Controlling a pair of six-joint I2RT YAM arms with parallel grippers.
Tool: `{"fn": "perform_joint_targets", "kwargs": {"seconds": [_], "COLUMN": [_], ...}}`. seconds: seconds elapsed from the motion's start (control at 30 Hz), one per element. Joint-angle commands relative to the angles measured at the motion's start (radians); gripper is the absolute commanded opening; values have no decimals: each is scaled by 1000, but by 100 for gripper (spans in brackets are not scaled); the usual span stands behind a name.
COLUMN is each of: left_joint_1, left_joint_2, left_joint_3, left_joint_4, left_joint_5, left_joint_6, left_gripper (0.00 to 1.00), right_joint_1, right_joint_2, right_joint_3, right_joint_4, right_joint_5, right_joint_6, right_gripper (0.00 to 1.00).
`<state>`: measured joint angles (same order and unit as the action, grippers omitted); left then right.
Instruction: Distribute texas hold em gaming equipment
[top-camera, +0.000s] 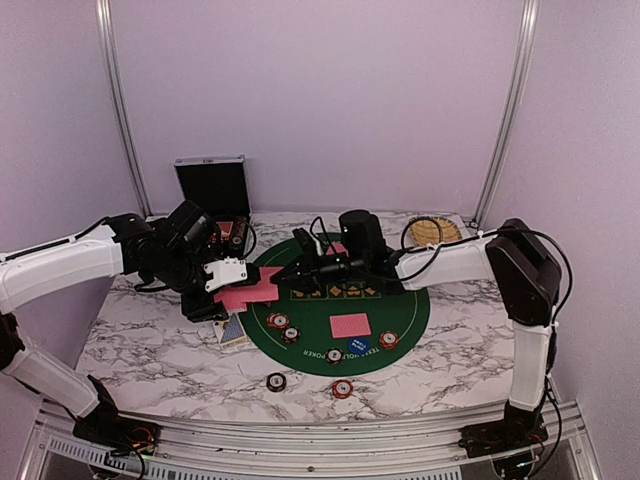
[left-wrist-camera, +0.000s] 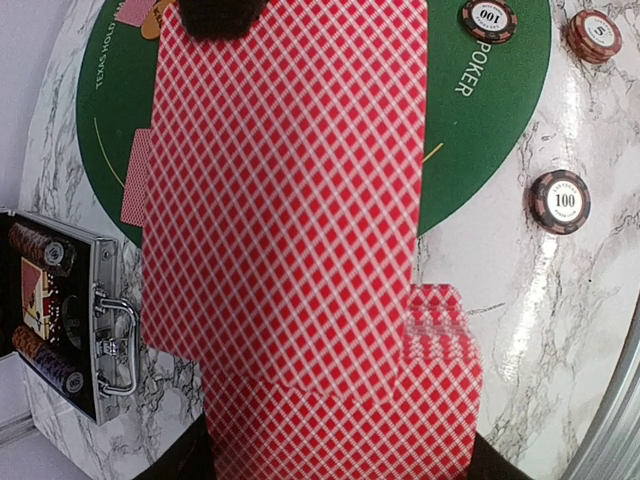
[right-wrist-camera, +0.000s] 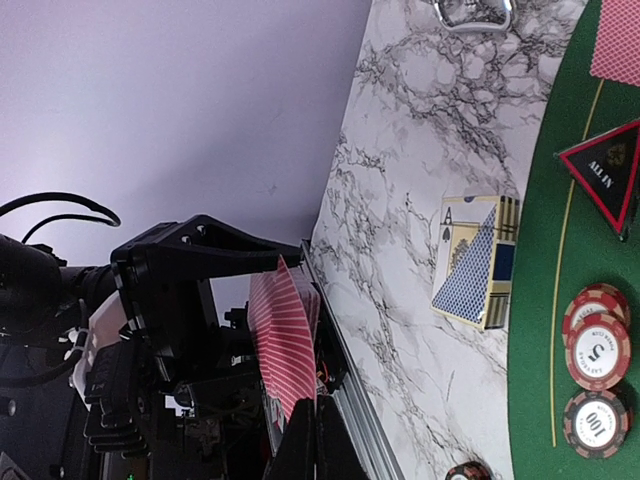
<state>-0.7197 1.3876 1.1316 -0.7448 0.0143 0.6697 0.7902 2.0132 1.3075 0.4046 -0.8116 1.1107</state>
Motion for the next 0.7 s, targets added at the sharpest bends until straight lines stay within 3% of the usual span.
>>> {"fn": "perform_joint_targets", "kwargs": {"seconds": [0.0,0.33,0.67], "left_joint_1": [6,6,27], "left_joint_2": [-30,-33,-33], "left_joint_3": [-18,-26,-25], "left_joint_4": [12,-2,-2], "left_joint_5": [-10,-38,-19], "left_joint_6": [7,9,1], "left_gripper": [0,0,0], "right_joint_1": [-37,-134,-192], "right_joint_2": [-48,-49,82], "right_joint_3": [-15,4,161], "right_joint_4": [63,19,-124], "right_joint_5": [-20,-40,-44], "right_joint_6": [33,4,-73], "right_gripper": [0,0,0]}}
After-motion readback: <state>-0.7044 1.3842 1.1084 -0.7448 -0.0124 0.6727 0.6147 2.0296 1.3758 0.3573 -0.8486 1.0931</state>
